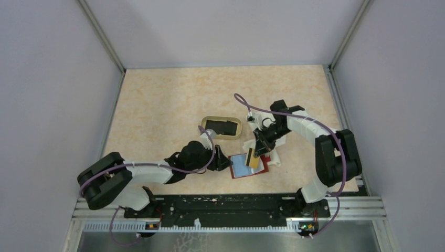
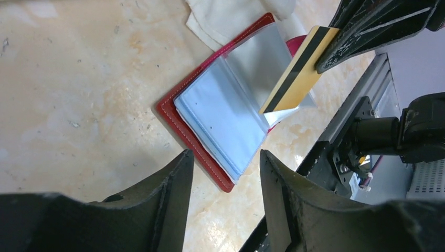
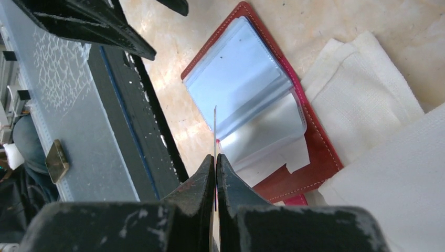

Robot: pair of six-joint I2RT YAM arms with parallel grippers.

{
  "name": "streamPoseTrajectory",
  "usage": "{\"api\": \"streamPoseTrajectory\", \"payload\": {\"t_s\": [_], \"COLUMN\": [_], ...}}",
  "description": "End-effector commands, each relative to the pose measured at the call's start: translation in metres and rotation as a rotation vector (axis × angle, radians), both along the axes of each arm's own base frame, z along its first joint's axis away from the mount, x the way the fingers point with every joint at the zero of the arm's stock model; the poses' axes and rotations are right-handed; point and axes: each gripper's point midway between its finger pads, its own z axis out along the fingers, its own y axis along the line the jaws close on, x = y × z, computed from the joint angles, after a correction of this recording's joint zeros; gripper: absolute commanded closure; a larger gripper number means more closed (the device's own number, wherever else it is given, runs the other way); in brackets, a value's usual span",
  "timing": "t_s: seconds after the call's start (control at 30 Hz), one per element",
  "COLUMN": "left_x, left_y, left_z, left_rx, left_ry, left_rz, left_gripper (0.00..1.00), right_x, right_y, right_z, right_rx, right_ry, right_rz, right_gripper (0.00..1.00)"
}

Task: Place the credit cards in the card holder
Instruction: Insert the credit card into the card holder.

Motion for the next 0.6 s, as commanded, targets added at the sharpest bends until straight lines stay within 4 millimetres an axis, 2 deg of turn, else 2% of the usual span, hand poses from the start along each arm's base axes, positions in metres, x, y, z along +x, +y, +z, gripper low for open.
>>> {"api": "streamPoseTrajectory", "payload": {"t_s": [0.0,0.23,0.37,0.57], "left_x": [-0.001,-0.006,-0.002,-0.012], "left_y": [-0.001,0.003,0.004,-0.006], "left_z": [0.0,-0.026,-0.03,-0.035], "left_rx": [0.019,0.066,0.066,0.006], "left_ry": [0.038,0.152,0.174,0.231], "left_rz": [0.063,0.111,0.152,0.111], "left_gripper": [0.43,0.41,0.4,0.34], "right_x": [0.005,0.009,0.013,0.019], "right_y": [-0.005,-0.007,-0.013,-0.024], "right_z": [0.006,0.006,-0.002,-0.018], "right_rx": [0.0,-0.006,-0.047,-0.139], "right_ry": [0.001,-0.029,-0.034,-0.051], "right_rz": [0.019,-0.006,-0.023,-0.058], "right_gripper": [1.0,1.0,1.0,1.0]}}
